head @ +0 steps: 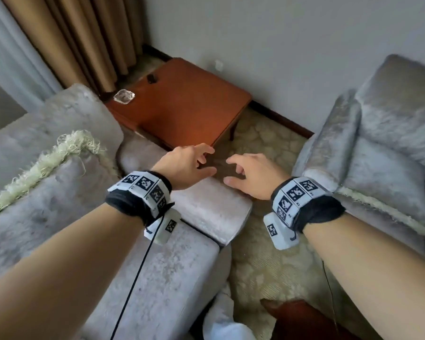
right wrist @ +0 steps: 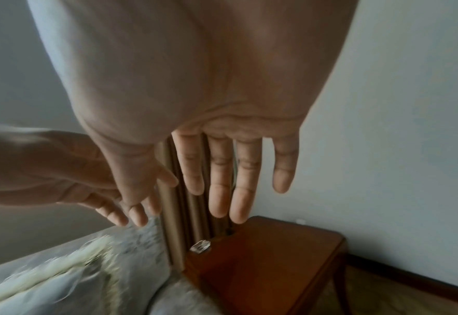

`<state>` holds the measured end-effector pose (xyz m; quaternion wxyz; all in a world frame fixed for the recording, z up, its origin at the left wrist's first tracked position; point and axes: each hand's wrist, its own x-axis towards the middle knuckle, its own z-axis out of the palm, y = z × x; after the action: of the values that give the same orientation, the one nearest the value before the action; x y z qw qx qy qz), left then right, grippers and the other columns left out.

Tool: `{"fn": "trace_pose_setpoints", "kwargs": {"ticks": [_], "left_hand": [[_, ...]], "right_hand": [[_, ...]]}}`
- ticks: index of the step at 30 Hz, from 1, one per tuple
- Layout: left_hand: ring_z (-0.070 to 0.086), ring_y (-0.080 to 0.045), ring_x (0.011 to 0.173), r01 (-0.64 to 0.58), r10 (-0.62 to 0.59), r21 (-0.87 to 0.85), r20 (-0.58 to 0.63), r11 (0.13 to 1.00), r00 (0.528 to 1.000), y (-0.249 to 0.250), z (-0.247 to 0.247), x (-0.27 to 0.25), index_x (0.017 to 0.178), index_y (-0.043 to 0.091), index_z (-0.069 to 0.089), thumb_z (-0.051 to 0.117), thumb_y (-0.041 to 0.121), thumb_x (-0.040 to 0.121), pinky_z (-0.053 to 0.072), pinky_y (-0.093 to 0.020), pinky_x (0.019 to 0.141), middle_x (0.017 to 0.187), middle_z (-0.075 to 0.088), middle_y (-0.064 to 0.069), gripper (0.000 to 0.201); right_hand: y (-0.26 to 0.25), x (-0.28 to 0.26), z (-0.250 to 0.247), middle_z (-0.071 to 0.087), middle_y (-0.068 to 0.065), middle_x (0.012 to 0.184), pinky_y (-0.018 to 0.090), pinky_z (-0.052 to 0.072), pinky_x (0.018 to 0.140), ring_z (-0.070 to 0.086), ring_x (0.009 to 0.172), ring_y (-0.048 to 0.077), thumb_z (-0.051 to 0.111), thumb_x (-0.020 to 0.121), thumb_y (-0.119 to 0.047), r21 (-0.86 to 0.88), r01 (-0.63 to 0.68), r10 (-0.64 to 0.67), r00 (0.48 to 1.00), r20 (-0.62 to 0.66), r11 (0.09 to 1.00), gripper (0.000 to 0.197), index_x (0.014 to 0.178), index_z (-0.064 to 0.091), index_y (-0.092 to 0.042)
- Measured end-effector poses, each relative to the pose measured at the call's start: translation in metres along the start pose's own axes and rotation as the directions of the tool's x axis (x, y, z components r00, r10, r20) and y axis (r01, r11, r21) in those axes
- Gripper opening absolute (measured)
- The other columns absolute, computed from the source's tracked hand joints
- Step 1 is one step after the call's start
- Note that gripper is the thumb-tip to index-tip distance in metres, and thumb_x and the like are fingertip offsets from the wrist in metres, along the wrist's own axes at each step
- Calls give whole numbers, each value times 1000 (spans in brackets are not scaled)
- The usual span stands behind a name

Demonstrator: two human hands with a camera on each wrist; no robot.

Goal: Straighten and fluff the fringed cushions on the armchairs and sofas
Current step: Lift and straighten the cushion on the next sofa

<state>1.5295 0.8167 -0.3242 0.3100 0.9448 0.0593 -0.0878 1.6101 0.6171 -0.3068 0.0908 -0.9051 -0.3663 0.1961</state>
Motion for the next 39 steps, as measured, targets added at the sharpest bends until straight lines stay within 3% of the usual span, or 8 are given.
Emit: {"fn": "trace_pose_setpoints", "kwargs": {"ticks": [8, 13, 19, 24, 31, 35, 39], "left_hand": [[67, -13, 108, -274, 269, 7, 158, 962, 950, 182, 44, 123, 139, 34, 52, 63, 52, 91, 52, -36, 98, 119, 68, 8, 52], [67, -17, 109, -379, 365, 13, 244, 925, 899, 279, 76, 206, 139, 32, 53, 67, 49, 90, 51, -40, 100, 120, 69, 5, 54], [65, -16, 102, -495, 466, 11, 320, 869, 825, 409, 129, 305, 139, 32, 53, 67, 48, 90, 52, -40, 99, 110, 64, 9, 53], [64, -15, 110, -558, 481, 53, 444, 828, 756, 477, 169, 362, 144, 34, 48, 61, 51, 94, 50, -41, 103, 123, 66, 6, 55], [63, -13, 111, -633, 486, 104, 550, 767, 679, 550, 222, 452, 145, 36, 45, 58, 52, 95, 49, -38, 102, 128, 64, 8, 54], [63, -12, 109, -645, 485, 110, 567, 756, 666, 585, 256, 523, 145, 36, 45, 59, 52, 95, 49, -34, 99, 128, 64, 8, 54], [63, -12, 109, -588, 453, 86, 552, 804, 700, 611, 287, 594, 145, 35, 46, 59, 50, 96, 49, -31, 98, 126, 63, 9, 53]], "right_hand": [[162, -92, -70, 68, -2, 117, 41, 51, 93, 63, 109, 22, 59, 90, -58, 100, -318, 330, 934, -138, 943, 61, 143, 49, -29], [265, -119, -110, 63, 3, 130, 43, 49, 98, 60, 116, 26, 57, 90, -57, 140, -417, 437, 882, -175, 898, 62, 143, 50, -27], [405, -152, -151, 67, 3, 117, 46, 50, 95, 60, 109, 26, 57, 91, -55, 196, -541, 574, 794, -199, 818, 55, 135, 55, -22], [492, -177, -167, 66, -2, 120, 41, 47, 99, 57, 115, 20, 55, 93, -59, 231, -616, 654, 740, -155, 753, 62, 145, 46, -27], [609, -178, -187, 65, -2, 121, 40, 47, 101, 57, 117, 20, 55, 93, -59, 285, -679, 729, 673, -129, 677, 62, 145, 46, -27], [684, -156, -204, 66, -1, 118, 31, 46, 95, 57, 109, 15, 57, 93, -56, 326, -683, 746, 655, -123, 654, 61, 144, 48, -24], [763, -133, -215, 63, -5, 110, 32, 49, 93, 58, 101, 13, 58, 93, -57, 360, -697, 766, 638, -83, 620, 60, 143, 48, -24]]}}
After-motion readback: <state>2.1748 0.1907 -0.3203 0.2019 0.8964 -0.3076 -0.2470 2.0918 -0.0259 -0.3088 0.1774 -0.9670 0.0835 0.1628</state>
